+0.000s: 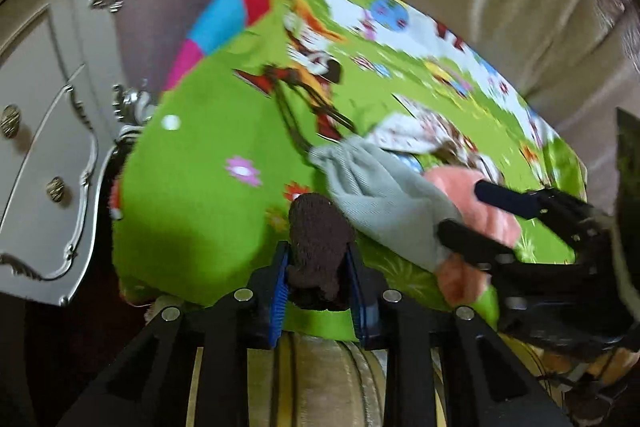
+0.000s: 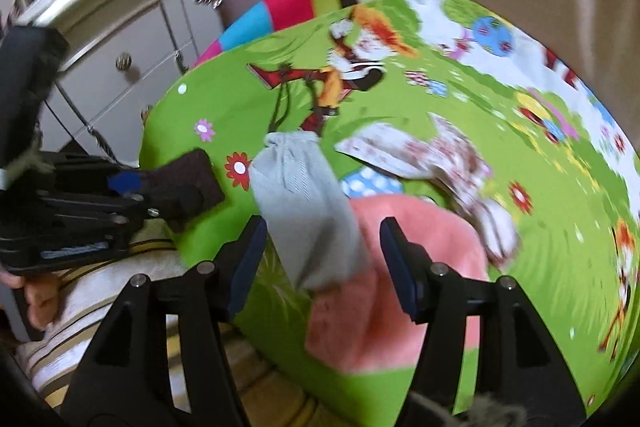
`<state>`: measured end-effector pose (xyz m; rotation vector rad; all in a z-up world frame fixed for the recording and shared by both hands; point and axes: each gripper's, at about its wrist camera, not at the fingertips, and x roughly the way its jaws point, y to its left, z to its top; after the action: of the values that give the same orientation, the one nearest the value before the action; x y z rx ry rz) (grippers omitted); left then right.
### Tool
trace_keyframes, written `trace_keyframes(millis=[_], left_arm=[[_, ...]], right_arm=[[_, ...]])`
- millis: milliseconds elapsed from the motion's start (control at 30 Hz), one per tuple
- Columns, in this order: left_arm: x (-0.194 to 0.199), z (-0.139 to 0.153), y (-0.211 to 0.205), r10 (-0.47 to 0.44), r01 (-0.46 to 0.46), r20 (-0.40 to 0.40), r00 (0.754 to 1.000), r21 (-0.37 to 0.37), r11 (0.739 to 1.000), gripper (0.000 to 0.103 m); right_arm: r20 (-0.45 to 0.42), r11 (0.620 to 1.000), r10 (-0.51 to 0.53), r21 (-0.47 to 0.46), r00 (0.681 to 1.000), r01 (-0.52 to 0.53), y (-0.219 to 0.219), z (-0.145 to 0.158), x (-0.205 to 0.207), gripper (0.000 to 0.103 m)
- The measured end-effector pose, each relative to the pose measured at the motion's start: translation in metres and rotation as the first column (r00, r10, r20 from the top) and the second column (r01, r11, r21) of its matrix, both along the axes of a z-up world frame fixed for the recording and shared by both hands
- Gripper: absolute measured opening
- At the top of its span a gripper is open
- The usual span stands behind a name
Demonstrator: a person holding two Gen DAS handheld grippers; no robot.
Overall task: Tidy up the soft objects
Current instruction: 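Grasp the grey knit with the right tool while the left tool grasps the brown fuzzy item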
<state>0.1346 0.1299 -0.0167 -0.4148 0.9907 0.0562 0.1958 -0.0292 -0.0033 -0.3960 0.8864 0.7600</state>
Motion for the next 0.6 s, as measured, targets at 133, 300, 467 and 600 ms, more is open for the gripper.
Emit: trace_keyframes(millis=[133, 300, 467, 600], left_arm=[[-0.004, -0.001, 0.009, 0.064, -0.064, 0.013, 0.998, -0.020, 0.998, 0.028], [-0.005, -0.001, 0.010, 0.081, -0.081, 0.018, 0.997, -0.026, 0.996, 0.028], [-0.006, -0.002, 0.011, 0.078, -0.078, 0.021, 0.997, -0.027, 0.997, 0.028], [-0.007, -0.001, 0.010, 0.082, -0.082, 0.024, 0.996, -0.025, 0.996, 0.028]], right_arm=[[-0.026, 0.997, 0.064, -0.040, 0.998, -0.065, 0.027, -0.020, 0.011, 0.063], [-0.005, 0.991, 0.103, -0.088, 0.995, -0.103, 0.047, -0.033, 0.015, 0.063], [-0.039, 0.992, 0.091, -0.088, 0.995, -0.094, 0.050, -0.046, 0.022, 0.032], [-0.038, 0.995, 0.080, -0.054, 0.996, -0.082, 0.046, -0.040, 0.019, 0.015]])
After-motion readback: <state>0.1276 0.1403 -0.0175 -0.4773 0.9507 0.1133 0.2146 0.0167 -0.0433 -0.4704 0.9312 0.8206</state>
